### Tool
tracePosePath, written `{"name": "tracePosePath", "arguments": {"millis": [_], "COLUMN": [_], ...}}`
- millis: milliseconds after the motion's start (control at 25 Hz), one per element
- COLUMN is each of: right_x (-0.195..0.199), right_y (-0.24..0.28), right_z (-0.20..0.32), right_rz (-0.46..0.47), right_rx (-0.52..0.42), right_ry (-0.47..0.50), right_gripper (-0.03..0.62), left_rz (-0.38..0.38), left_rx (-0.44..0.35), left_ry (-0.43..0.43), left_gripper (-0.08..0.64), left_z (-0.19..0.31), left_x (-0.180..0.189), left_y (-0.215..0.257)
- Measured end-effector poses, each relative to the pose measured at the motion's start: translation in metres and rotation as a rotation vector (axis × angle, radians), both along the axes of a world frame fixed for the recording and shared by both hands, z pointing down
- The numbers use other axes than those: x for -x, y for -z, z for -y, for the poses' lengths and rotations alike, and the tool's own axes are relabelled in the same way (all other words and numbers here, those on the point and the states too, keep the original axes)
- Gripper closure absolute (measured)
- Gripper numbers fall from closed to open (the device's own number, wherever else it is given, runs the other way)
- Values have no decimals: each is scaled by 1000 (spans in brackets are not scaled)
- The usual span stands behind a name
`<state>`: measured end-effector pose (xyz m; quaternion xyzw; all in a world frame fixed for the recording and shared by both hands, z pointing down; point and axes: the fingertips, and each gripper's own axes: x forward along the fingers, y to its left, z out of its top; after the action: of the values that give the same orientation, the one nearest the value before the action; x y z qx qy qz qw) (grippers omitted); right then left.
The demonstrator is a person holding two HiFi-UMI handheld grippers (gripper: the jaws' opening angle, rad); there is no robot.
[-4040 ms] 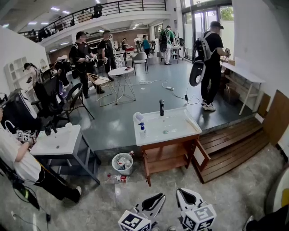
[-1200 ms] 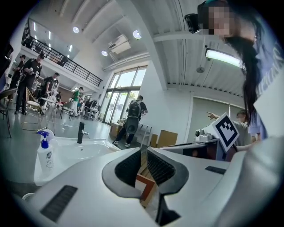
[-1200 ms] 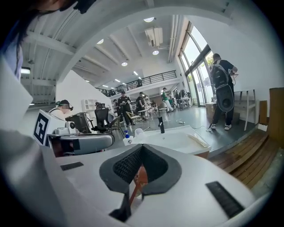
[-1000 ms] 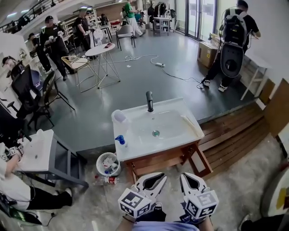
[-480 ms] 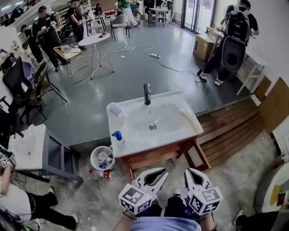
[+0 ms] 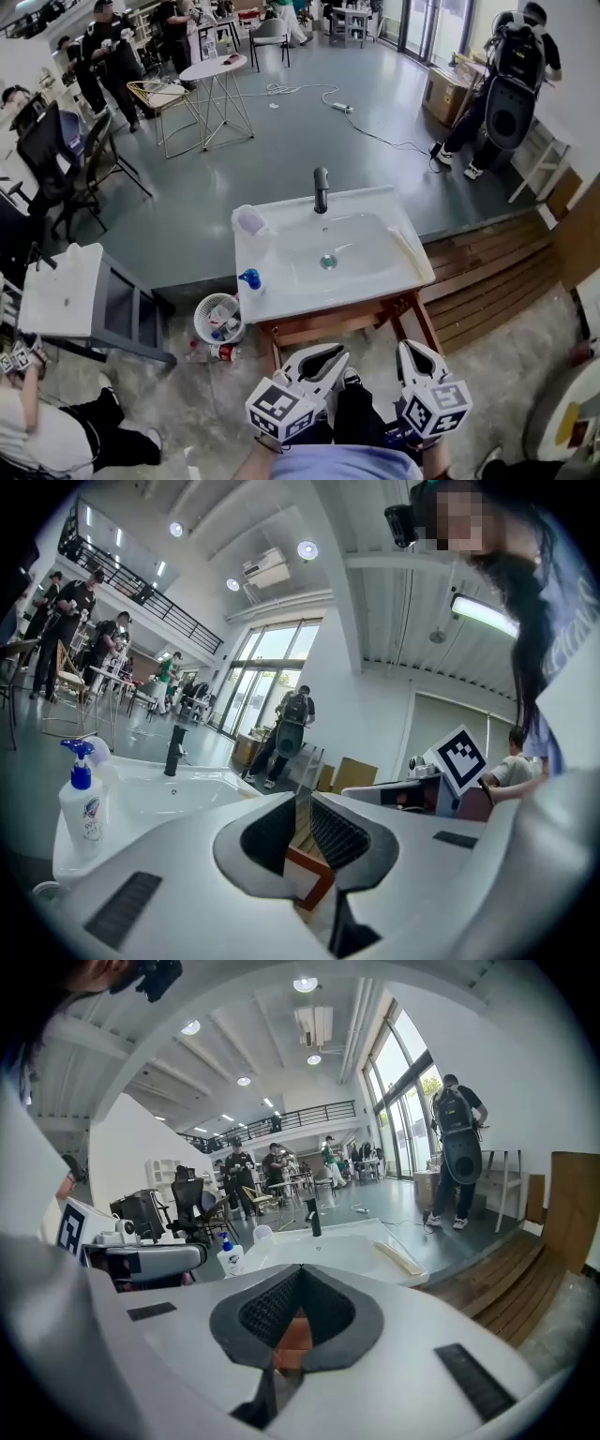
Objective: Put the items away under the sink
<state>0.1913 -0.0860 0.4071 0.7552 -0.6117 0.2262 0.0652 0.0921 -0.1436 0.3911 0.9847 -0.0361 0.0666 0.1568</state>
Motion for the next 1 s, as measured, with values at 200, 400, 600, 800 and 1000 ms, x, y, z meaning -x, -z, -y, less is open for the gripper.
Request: {"name": "tracePosePath", "arguments": {"millis": [200,400,600,800,1000], "right_x": [-41,-100,-154,-197,-234], "right_y": [-5,-8,-22,-41,-66], "right_z": [16,30,47,68,91], "right_rz": [-2,-9,-24,-29,-64], "right_rx": [8,17,51,87,140], "right_ry": [-3,-19,-35,-17,26], "right_gripper": [586,586,586,586,586], "left_rz": [20,29,59,108,140], "left_rx": [0,1,13,20,41], "left_ry": [35,43,41,56,93], "left_gripper": [512,512,512,512,512], "left_z": [19,30,35,46,58], "left_x": [-28,-76,-110,-135,-152], "left_y": [-4,-8,-16,-29,-41]}}
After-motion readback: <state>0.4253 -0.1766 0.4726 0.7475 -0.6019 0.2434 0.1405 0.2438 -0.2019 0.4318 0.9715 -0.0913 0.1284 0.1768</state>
